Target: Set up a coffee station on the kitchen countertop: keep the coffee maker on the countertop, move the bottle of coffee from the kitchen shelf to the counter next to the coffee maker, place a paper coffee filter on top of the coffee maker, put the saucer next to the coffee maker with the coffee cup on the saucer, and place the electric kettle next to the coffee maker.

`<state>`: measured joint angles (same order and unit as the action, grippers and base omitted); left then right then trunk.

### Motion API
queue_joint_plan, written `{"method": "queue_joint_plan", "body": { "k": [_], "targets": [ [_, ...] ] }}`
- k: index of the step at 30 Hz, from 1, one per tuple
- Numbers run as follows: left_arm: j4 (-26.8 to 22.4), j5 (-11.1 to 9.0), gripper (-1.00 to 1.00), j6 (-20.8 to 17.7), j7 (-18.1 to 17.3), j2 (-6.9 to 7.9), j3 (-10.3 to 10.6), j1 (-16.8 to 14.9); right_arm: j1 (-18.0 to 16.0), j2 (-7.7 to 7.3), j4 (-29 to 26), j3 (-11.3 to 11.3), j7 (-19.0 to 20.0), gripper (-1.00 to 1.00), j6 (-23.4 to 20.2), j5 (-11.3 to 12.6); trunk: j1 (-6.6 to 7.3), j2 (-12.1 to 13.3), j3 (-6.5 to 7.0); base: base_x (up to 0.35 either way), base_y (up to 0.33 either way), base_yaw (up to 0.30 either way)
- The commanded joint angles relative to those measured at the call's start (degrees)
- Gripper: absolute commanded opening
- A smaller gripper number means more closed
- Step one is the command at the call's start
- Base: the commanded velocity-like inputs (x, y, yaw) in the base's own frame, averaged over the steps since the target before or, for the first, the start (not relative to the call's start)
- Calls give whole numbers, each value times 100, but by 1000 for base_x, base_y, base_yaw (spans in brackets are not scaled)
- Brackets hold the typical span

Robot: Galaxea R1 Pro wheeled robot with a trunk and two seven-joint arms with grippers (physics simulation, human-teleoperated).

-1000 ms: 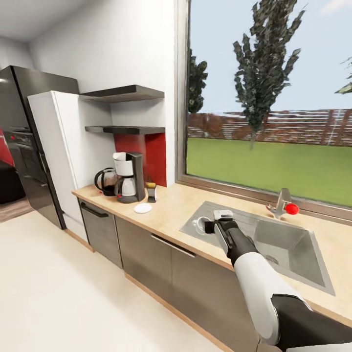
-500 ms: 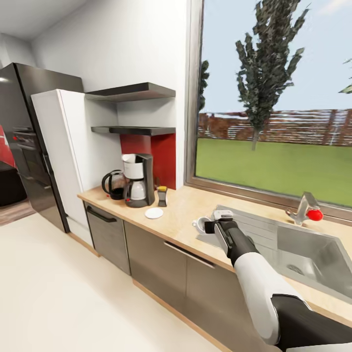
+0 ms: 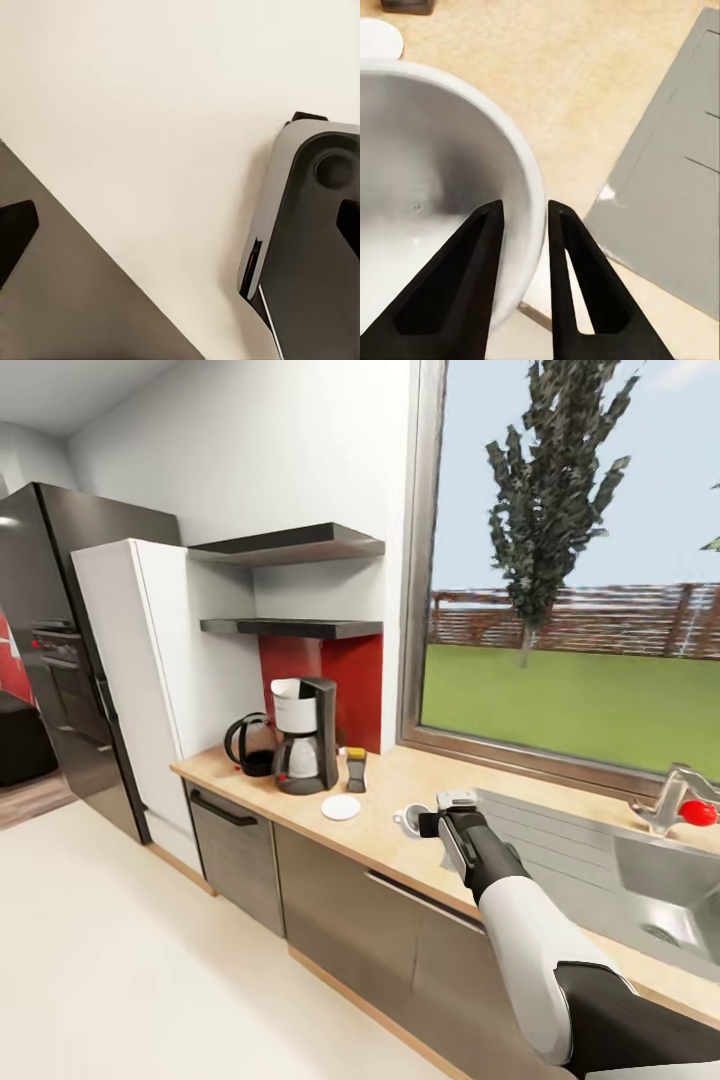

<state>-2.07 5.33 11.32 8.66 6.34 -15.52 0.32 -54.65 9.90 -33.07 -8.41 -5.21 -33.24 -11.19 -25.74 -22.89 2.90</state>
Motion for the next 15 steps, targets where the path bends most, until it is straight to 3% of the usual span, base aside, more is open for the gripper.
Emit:
{"method": "queue_joint_plan", "body": {
  "k": [1,15],
  "targets": [
    [-4,56,100,9,13,-1,-39,3,-2,10,-7,-38,29,-100,-24,-50,-4,-3,0,195,283,0],
    [-4,56,100,11,13,-1,-39,3,-2,10,-4,-38,29,-100,-24,-50,-4,-3,0,195,283,0]
  ]
}}
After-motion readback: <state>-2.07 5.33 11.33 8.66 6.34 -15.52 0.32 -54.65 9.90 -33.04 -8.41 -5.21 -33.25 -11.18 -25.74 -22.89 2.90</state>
